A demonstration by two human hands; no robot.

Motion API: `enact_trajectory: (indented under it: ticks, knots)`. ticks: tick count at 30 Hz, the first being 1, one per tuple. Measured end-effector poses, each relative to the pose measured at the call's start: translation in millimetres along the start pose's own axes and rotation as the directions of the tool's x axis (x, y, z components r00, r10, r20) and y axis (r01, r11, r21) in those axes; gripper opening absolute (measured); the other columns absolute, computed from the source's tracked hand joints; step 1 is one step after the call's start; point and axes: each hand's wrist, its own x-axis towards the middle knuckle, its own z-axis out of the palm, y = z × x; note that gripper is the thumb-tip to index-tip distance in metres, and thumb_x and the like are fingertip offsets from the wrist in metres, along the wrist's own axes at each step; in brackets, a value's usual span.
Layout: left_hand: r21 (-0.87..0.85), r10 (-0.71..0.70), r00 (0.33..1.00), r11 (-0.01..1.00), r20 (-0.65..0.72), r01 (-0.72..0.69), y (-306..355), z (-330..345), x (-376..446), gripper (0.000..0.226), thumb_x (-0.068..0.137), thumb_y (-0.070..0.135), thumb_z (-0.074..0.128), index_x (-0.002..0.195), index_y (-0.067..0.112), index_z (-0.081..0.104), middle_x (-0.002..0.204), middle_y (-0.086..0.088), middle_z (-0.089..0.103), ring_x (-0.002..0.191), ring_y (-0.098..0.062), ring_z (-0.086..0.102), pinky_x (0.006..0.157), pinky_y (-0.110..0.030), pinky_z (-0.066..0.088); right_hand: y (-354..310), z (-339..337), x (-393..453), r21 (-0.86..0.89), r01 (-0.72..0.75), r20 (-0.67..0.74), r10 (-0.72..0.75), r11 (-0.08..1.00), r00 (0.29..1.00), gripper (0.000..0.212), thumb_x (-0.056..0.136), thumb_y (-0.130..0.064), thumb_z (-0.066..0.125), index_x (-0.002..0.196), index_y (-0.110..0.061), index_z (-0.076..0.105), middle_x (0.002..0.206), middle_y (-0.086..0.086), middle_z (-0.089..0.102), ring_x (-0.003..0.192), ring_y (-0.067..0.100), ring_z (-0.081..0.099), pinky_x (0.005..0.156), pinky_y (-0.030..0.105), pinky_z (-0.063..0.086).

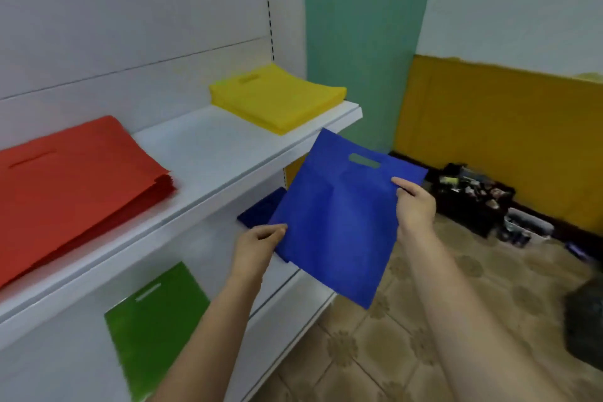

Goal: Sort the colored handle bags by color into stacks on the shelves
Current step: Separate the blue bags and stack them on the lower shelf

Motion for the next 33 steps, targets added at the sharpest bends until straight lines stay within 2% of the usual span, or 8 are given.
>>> enact_trajectory:
  ticks: [6,10,13,17,20,23,28,33]
  knots:
    - [0.241,-0.08,0.99,0.965,-0.115,0.106,-47,53,55,0.054,0.078,-0.008,0.062,0.129,0.009,0.052,0.098,-0.012,0.064,0.086,-0.024,0.063,0.077,-0.033,0.052,31,7,79,-0.175,0.097,0.105,-0.079,0.98,0.991,0.033,0.099,-0.006,0.044,0.126,-0.019,0.058,0.11,-0.007,0.055,0.064,0.0,0.048,0.052,0.007,0.04]
    - [0.326,-0.205,0.968,0.914,-0.147,0.243,-81,58,86,0.042,0.055,0.013,0.054,0.093,0.008,0.068,0.083,-0.011,0.067,0.084,-0.029,0.067,0.075,-0.039,0.054,65,32,116,-0.222,0.198,0.277,-0.133,0.955,0.952,0.063,0.094,-0.005,0.048,0.151,-0.025,0.028,0.127,-0.013,0.055,0.102,0.005,0.059,0.09,0.024,0.049]
    - [0.291,-0.291,0.938,0.896,-0.189,0.336,-115,54,112,0.02,0.053,0.017,0.053,0.066,0.012,0.067,0.075,-0.015,0.067,0.074,-0.027,0.064,0.074,-0.047,0.056,95,66,148,-0.345,0.161,0.36,-0.028,0.925,0.932,0.06,0.094,-0.013,0.049,0.149,-0.022,0.028,0.112,0.005,0.066,0.093,0.02,0.064,0.082,0.036,0.055]
    - [0.205,-0.423,0.869,0.855,-0.257,0.476,-149,50,150,0.022,0.086,0.011,0.061,0.064,0.014,0.06,0.076,-0.011,0.063,0.084,-0.029,0.064,0.083,-0.045,0.056,125,123,179,-0.471,0.231,0.515,0.052,0.851,0.856,0.015,0.098,-0.012,0.044,0.106,-0.013,0.057,0.086,-0.001,0.063,0.075,0.012,0.06,0.065,0.02,0.049]
    - [0.21,-0.435,0.855,0.842,-0.282,0.497,-167,44,170,0.014,0.09,0.012,0.06,0.079,0.014,0.069,0.095,-0.014,0.069,0.097,-0.034,0.067,0.092,-0.05,0.054,131,155,198,-0.601,0.411,0.615,0.068,0.686,0.786,0.022,0.099,-0.019,0.048,0.087,-0.005,0.061,0.079,0.005,0.059,0.068,0.018,0.052,0.049,0.024,0.035]
    - [0.26,-0.412,0.854,0.828,-0.319,0.497,-180,46,183,0.023,0.091,0.015,0.059,0.108,0.006,0.073,0.106,-0.011,0.071,0.098,-0.031,0.066,0.093,-0.046,0.054,148,183,221,-0.64,0.557,0.705,0.118,0.53,0.699,0.037,0.098,-0.027,0.052,0.086,0.006,0.063,0.082,0.018,0.063,0.074,0.029,0.057,0.051,0.028,0.031]
    - [0.157,-0.491,0.776,0.796,-0.397,0.584,-195,53,194,0.021,0.092,0.019,0.063,0.108,0.009,0.071,0.108,-0.013,0.07,0.093,-0.032,0.068,0.087,-0.046,0.057,163,228,253,-0.656,0.606,0.748,0.279,0.45,0.602,0.028,0.099,-0.03,0.051,0.081,-0.01,0.061,0.082,0.01,0.066,0.074,0.024,0.064,0.066,0.032,0.055]
    - [0.128,-0.528,0.726,0.763,-0.439,0.633,-204,77,191,0.016,0.099,0.024,0.055,0.109,0.013,0.061,0.099,-0.011,0.07,0.062,-0.02,0.071,0.059,-0.033,0.059,185,273,281,-0.669,0.485,0.734,0.398,0.563,0.55,0.021,0.095,-0.023,0.056,0.105,-0.008,0.065,0.095,0.011,0.067,0.064,0.013,0.062,0.047,0.015,0.049]
